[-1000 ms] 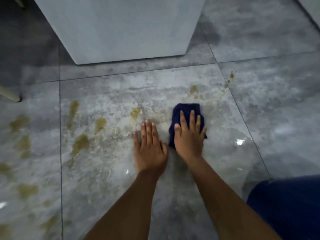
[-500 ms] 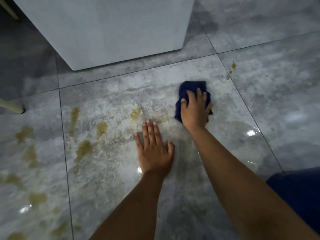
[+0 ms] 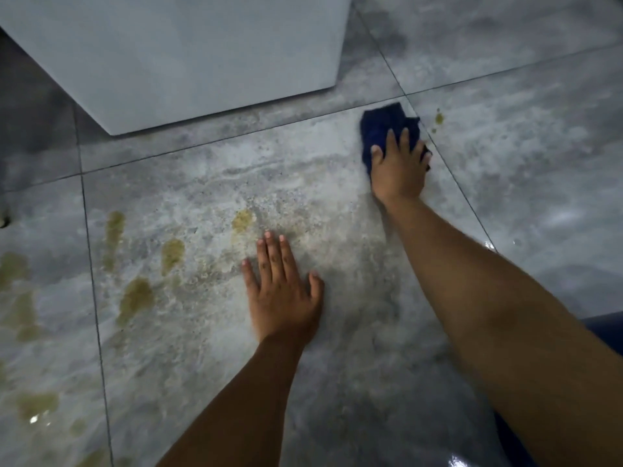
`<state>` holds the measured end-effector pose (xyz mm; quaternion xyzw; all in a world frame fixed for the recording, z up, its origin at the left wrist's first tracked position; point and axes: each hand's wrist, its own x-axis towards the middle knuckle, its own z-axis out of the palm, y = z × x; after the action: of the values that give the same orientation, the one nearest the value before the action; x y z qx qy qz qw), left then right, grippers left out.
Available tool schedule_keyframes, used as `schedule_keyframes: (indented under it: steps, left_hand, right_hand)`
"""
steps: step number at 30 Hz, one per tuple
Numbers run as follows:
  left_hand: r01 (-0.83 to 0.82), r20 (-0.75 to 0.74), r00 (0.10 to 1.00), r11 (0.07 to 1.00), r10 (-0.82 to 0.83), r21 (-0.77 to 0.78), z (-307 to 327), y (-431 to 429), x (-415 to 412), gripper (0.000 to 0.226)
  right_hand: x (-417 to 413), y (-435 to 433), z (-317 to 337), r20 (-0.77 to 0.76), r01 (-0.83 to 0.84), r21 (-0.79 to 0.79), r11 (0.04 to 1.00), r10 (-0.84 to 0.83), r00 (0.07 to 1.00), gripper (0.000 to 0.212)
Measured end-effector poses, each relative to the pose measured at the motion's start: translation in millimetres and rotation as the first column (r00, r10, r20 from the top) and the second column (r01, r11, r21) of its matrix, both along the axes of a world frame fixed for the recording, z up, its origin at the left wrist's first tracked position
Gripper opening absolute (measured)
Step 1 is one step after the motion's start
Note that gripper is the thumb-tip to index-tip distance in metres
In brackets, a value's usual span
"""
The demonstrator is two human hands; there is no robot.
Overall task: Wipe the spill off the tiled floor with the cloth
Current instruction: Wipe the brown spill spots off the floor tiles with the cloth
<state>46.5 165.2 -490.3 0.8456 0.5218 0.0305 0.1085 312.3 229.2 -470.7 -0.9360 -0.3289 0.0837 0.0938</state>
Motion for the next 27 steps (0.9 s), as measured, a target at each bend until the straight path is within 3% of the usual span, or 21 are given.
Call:
schedule_keyframes:
  steps: [2, 3, 6, 8, 10, 13, 16, 18, 21, 25, 27]
  left_hand:
    - [0.002, -0.017, 1.000, 1.000, -0.002, 0.003, 1, -3, -3, 0.074]
    - [0.011, -0.021, 1.000, 1.000, -0.011, 0.001, 1, -6, -5, 0.074]
    - [0.033, -0.017, 0.999, 0.999, -0.033, -0.004, -3, -8, 0, 0.074]
    - [0.028, -0.027, 0.999, 1.000, -0.028, 0.005, -8, -2, 1, 0.074]
    - [0.014, -0.030, 0.999, 1.000, -0.013, 0.009, -14, 5, -4, 0.074]
    - [0.012, -0.052, 0.999, 1.000, -0.012, -0.003, -13, 1, -13, 0.074]
    - [0.011, -0.059, 0.998, 0.999, -0.014, -0.053, -4, -6, 3, 0.076]
    - [0.008, -0.043, 0.999, 0.998, -0.011, -0.058, -1, -1, 21, 0.077]
    - [-0.012, -0.053, 0.999, 1.000, 0.011, -0.026, 2, 21, 26, 0.078]
    - [-0.049, -0.079, 0.996, 0.999, 0.048, -0.009, -12, 20, 10, 0.077]
    - [0.084, 0.023, 0.996, 0.994, -0.083, -0.076, -5, -35, -9, 0.077]
  right_hand:
    - [29, 16, 5, -0.005, -0.112, -0.065, 0.992, 0.112, 0.994, 0.058]
    - [50, 15, 6, -0.019, -0.093, -0.089, 0.992, 0.092, 0.996, 0.058]
    - [100, -10, 2, -0.048, 0.193, -0.099, 0.976, -0.199, 0.979, 0.059]
    - [93, -26, -10, -0.024, 0.407, -0.037, 0.913, -0.408, 0.913, 0.058]
    - [60, -27, -22, 0.000, 0.515, 0.033, 0.856, -0.516, 0.857, 0.058]
    - [17, -20, -29, -0.015, 0.470, 0.003, 0.883, -0.470, 0.883, 0.058]
    - [26, -3, -12, 0.014, 0.201, 0.008, 0.980, -0.201, 0.980, 0.056]
    - [56, 5, 8, 0.019, 0.121, 0.011, 0.993, -0.121, 0.992, 0.054]
    - [75, -7, 16, -0.016, 0.331, 0.044, 0.942, -0.331, 0.943, 0.053]
    - [4, -59, -16, -0.124, 0.523, 0.085, 0.848, -0.512, 0.850, 0.054]
    - [-74, -145, -5, 0.109, 0.533, 0.113, 0.838, -0.544, 0.832, 0.056]
